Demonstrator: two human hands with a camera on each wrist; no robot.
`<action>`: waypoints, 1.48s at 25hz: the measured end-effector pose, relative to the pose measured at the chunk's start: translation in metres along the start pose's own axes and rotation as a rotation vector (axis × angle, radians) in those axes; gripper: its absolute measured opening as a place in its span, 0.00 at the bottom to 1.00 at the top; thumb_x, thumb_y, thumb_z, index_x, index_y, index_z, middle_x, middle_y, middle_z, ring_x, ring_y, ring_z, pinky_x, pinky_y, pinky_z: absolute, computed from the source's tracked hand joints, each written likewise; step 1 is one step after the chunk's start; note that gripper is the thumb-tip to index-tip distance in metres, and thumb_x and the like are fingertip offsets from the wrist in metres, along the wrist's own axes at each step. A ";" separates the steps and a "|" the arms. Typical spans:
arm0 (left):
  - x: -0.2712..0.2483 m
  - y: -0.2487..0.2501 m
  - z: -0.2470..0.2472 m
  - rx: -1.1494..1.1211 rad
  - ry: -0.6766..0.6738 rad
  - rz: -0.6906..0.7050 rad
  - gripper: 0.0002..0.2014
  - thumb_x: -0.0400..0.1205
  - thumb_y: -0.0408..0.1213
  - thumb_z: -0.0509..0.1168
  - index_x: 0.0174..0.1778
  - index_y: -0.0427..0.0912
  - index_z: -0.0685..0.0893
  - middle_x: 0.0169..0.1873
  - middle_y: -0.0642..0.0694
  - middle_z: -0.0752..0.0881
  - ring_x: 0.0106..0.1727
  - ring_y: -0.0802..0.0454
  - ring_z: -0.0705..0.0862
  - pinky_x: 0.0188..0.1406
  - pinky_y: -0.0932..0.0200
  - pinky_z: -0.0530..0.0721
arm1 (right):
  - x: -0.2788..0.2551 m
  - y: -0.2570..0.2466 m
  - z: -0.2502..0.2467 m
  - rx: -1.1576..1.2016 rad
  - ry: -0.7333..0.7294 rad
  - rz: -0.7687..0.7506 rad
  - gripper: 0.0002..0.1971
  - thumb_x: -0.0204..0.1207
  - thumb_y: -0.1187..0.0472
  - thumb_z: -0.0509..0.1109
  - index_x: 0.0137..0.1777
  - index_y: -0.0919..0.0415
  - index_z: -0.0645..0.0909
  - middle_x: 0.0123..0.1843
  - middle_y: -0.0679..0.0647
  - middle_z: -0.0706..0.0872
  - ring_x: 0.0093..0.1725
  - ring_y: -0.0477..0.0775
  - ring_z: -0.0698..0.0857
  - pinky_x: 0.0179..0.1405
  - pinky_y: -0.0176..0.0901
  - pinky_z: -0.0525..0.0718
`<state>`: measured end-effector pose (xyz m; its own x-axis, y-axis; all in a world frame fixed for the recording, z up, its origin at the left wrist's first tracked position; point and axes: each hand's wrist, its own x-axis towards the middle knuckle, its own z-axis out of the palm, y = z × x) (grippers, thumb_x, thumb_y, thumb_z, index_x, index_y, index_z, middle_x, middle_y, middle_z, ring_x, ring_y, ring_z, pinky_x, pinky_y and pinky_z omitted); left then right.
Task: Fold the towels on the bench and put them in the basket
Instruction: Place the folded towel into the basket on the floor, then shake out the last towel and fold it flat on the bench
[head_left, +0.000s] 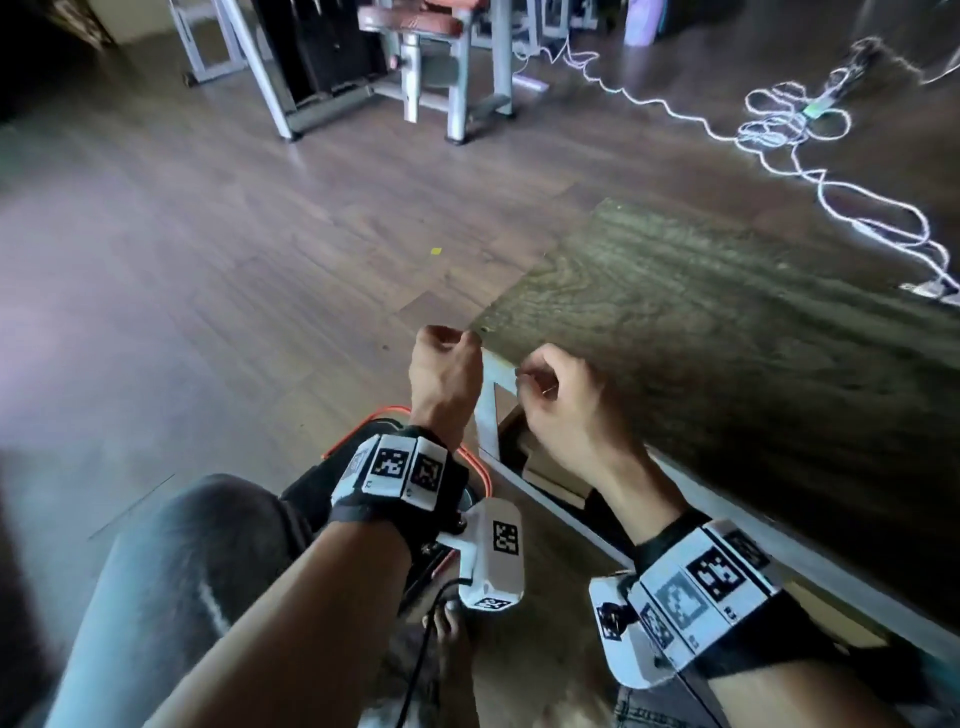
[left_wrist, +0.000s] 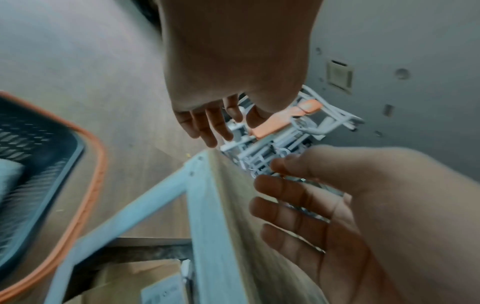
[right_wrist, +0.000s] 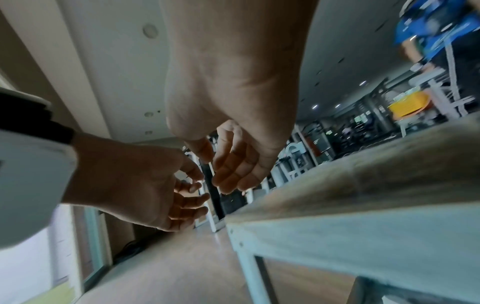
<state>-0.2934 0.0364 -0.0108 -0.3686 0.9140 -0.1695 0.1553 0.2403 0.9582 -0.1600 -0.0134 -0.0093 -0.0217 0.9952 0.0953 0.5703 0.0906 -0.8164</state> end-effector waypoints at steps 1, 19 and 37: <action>-0.016 0.015 0.013 0.016 -0.068 0.050 0.10 0.72 0.45 0.63 0.46 0.45 0.80 0.44 0.42 0.89 0.47 0.42 0.88 0.50 0.48 0.86 | -0.009 -0.001 -0.022 -0.012 0.060 0.008 0.03 0.78 0.57 0.68 0.48 0.53 0.82 0.41 0.48 0.90 0.40 0.51 0.88 0.41 0.46 0.86; -0.205 0.067 0.219 0.539 -1.103 0.402 0.13 0.73 0.43 0.64 0.37 0.35 0.86 0.37 0.36 0.88 0.37 0.46 0.84 0.43 0.46 0.88 | -0.183 0.082 -0.266 -0.294 0.477 0.626 0.06 0.76 0.51 0.71 0.42 0.51 0.80 0.44 0.49 0.87 0.48 0.54 0.86 0.50 0.47 0.83; -0.299 0.024 0.302 0.636 -1.395 0.636 0.11 0.80 0.37 0.66 0.58 0.47 0.84 0.57 0.45 0.87 0.58 0.46 0.84 0.51 0.59 0.78 | -0.265 0.166 -0.304 -0.365 0.598 0.902 0.09 0.81 0.61 0.64 0.52 0.65 0.84 0.50 0.60 0.89 0.51 0.63 0.88 0.44 0.45 0.83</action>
<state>0.0980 -0.1327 -0.0064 0.8924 0.3982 -0.2123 0.4039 -0.4953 0.7691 0.1899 -0.2732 0.0027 0.8558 0.5064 -0.1055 0.3866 -0.7617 -0.5199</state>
